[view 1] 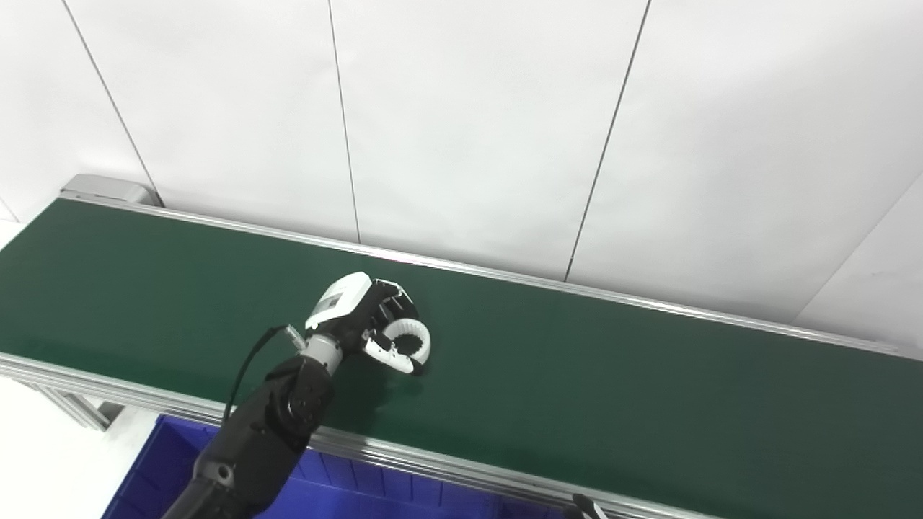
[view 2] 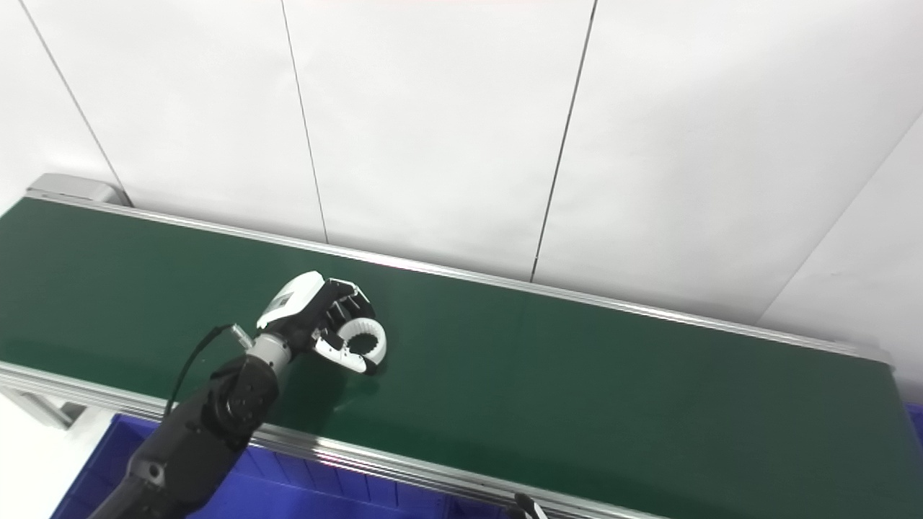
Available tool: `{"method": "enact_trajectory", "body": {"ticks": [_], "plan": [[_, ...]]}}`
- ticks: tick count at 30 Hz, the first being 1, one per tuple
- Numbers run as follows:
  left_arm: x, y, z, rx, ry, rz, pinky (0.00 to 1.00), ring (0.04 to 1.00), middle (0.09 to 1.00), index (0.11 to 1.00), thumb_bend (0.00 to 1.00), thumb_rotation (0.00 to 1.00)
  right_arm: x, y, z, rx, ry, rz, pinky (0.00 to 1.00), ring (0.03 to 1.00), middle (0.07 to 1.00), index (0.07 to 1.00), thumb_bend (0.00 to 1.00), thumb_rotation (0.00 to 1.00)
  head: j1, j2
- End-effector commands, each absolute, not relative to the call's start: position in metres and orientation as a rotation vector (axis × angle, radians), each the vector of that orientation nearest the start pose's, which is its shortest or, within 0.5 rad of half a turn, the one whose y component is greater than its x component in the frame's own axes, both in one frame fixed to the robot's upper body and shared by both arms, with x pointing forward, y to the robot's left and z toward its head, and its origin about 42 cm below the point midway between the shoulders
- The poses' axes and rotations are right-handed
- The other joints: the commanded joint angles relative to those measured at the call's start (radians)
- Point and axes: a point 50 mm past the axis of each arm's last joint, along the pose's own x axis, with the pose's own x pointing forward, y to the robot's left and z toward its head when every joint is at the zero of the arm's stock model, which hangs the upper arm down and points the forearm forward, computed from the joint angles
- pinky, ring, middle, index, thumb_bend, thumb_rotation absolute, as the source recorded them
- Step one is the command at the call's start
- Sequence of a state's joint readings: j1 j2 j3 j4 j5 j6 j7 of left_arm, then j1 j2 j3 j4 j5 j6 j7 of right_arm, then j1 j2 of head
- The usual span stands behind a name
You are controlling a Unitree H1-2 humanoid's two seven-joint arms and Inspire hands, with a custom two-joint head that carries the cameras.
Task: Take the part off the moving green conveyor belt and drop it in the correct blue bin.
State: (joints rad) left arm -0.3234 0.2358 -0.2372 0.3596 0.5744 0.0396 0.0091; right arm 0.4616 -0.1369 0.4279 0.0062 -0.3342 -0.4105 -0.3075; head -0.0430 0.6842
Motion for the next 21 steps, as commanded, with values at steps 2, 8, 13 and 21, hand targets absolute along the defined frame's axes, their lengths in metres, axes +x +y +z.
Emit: {"method": "enact_trajectory", "body": {"ticks": [2, 8, 13, 21], "plan": [[0.386, 0.229, 0.109, 0.896, -0.037, -0.194, 0.4, 0.397, 0.49, 0.537, 0.5, 0.0, 0.095, -0.161, 0.044, -0.232, -0.103, 0.153, 0.81, 0.832, 0.84, 0.899, 0.81, 0.43, -0.002, 0.002], [0.375, 0.232, 0.125, 0.851, -0.099, -0.188, 0.43, 0.418, 0.49, 0.525, 0.5, 0.0, 0.093, -0.159, 0.046, -0.229, -0.109, 0.15, 0.81, 0.834, 0.841, 0.9, 0.8, 0.44, -0.003, 0.02], [0.332, 0.238, 0.154, 0.734, -0.226, -0.194, 0.41, 0.406, 0.495, 0.53, 0.5, 0.0, 0.091, -0.157, 0.051, -0.219, -0.119, 0.138, 0.81, 0.837, 0.843, 0.901, 0.81, 0.45, -0.021, 0.074], [0.253, 0.26, 0.137, 0.713, -0.194, -0.281, 0.43, 0.425, 0.512, 0.514, 0.5, 0.0, 0.088, -0.156, 0.06, -0.224, -0.138, 0.115, 0.78, 0.828, 0.842, 0.9, 0.77, 0.5, -0.037, 0.145]]}}
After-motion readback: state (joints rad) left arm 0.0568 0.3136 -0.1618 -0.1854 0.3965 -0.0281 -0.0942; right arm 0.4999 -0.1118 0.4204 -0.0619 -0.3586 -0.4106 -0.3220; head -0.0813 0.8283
